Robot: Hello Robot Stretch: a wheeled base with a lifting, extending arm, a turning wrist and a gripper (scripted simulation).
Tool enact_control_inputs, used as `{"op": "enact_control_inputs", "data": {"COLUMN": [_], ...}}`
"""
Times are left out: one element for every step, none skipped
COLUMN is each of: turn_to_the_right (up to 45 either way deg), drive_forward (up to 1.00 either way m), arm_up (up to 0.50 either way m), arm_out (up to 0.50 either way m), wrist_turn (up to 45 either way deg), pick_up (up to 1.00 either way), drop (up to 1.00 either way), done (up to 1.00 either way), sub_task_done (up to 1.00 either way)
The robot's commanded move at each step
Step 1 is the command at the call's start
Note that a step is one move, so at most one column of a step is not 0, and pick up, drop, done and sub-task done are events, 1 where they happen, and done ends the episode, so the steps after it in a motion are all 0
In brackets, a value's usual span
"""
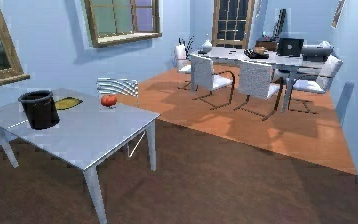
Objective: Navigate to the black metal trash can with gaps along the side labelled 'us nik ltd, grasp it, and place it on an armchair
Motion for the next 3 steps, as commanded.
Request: {"op": "enact_control_inputs", "data": {"turn_to_the_right": [0.0, 0.0, 0.0], "drive_forward": [0.00, 0.00, 0.00], "arm_up": [0.00, 0.00, 0.00], "arm_out": [0.48, 0.00, 0.00], "wrist_turn": [0.0, 45.0, 45.0], "pick_up": [0.00, 0.00, 0.00], "drop": [0.00, 0.00, 0.00], "done": [0.00, 0.00, 0.00], "sub_task_done": [0.00, 0.00, 0.00]}}
